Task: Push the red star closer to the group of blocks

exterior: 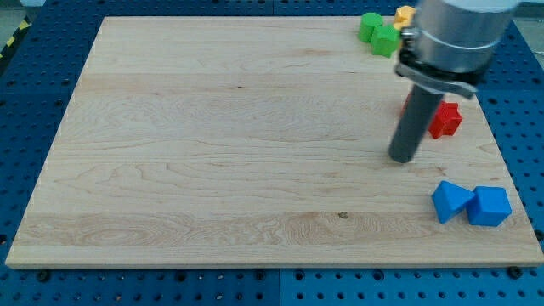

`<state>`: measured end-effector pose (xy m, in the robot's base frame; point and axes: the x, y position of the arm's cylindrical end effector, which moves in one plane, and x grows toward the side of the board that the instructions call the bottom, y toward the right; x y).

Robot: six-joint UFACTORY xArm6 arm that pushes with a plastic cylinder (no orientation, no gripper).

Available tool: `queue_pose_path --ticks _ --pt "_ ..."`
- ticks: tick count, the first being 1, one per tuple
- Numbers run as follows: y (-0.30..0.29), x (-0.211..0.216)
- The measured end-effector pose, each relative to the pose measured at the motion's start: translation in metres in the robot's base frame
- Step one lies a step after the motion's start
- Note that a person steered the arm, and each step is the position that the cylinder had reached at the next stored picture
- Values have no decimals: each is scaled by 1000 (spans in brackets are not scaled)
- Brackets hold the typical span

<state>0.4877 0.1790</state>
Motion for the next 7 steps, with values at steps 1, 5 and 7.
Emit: queue_pose_path --ticks 1,5,7 --pt "35 -1" --pt "51 -46" --pt "50 -81"
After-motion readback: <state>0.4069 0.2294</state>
